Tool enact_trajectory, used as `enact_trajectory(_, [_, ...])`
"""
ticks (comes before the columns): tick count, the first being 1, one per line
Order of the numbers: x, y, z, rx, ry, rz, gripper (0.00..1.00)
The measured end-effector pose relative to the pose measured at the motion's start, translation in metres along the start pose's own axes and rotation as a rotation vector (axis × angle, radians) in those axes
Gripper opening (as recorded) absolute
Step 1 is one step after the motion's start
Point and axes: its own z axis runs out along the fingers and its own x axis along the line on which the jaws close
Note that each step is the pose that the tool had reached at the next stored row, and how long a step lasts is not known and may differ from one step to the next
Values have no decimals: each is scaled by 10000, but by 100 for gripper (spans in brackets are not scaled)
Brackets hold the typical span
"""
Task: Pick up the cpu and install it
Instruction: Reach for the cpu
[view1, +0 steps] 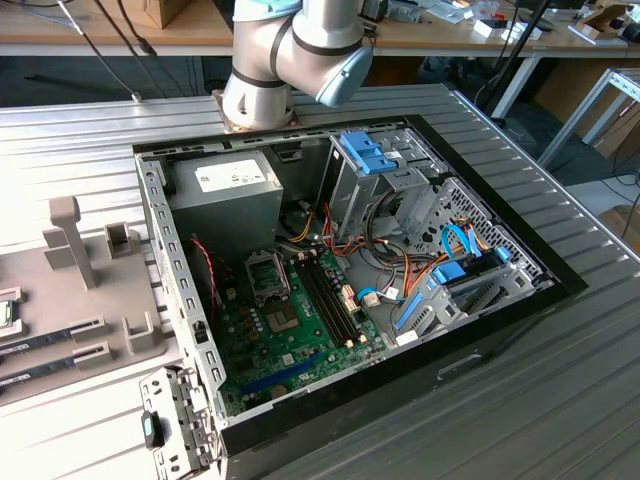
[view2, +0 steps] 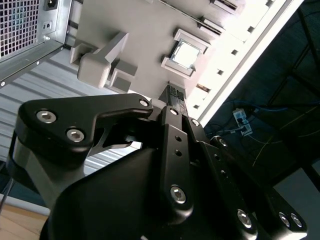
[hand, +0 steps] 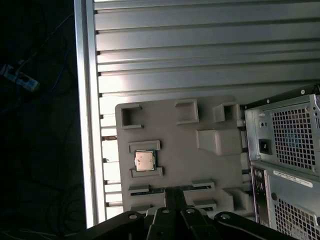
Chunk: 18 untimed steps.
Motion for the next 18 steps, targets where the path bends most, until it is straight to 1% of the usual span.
enact_trajectory(7, [45, -4, 5, 0, -1, 0, 10])
enact_trajectory(8, [60, -5, 6, 0, -1, 0, 10])
enact_trajectory(11, [161, -13, 16, -1, -1, 0, 10])
enact_trajectory(18, [207, -17, 20, 0, -1, 0, 10])
